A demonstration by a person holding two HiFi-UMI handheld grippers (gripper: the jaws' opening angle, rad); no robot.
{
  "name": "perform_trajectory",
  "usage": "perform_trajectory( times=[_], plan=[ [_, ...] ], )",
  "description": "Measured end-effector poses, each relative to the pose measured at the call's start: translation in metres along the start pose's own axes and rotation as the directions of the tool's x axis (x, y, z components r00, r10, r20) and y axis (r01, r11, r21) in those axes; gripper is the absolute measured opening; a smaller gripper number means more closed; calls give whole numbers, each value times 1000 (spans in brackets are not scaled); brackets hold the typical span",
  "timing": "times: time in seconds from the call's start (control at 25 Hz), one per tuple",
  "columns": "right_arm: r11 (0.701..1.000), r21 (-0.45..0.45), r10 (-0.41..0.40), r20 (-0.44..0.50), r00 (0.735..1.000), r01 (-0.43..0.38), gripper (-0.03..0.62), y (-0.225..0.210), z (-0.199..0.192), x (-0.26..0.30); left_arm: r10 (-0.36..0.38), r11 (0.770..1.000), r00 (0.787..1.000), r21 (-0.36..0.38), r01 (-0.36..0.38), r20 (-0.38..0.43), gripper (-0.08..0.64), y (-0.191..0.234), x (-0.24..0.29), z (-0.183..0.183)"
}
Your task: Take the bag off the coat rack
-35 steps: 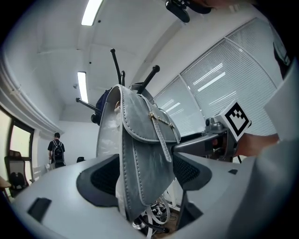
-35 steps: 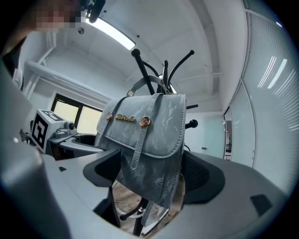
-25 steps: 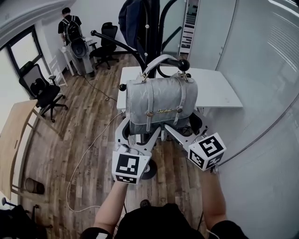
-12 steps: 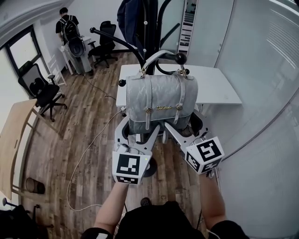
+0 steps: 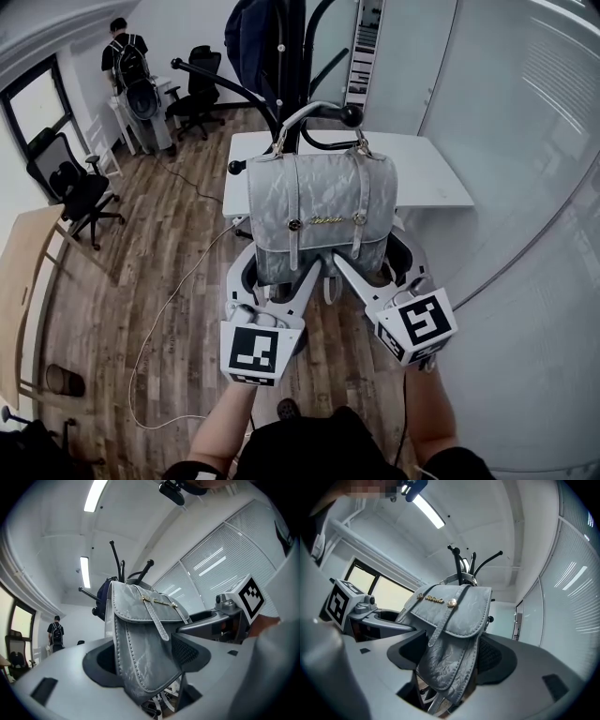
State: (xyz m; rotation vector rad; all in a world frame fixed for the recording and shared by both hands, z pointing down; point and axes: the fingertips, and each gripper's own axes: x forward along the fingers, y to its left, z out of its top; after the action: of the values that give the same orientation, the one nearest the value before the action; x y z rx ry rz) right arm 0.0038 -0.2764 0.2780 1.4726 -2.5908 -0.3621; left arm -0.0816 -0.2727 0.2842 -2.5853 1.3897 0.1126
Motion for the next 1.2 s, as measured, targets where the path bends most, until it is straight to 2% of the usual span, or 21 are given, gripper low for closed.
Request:
perform_trajectory(
  times=[0.16,0.32,0.48,0.76,0.92,1.08,1.2],
  plan=[
    [1000,12,2,30,1000,-2,328,0,1,-10,-12,1000,1000,12,12,20,324,-8,-4,5],
    [1000,-6,27,91,996,-26,316,-7,-5,-26,10,998,998,60,-14,65,322,-27,-4,10],
    [999,-37,42,140,989,-37,307,-23,10,-37,41,996,995,71,-47,94,322,-40,3,26],
    [996,-60,73,177,981,-63,305,-9,37,-42,71,993,990,91,-82,124,322,-33,-16,51],
    [995,-66,88,197,976,-76,305,-14,45,-58,89,989,987,109,-104,132,324,-49,-21,62],
    [994,-37,110,206,972,-104,305,-13,52,-61,113,974,985,182,-136,128,325,-52,-27,73],
    [993,-27,121,198,973,-118,305,-11,54,-63,124,975,986,169,-142,112,325,-54,-30,75]
  ],
)
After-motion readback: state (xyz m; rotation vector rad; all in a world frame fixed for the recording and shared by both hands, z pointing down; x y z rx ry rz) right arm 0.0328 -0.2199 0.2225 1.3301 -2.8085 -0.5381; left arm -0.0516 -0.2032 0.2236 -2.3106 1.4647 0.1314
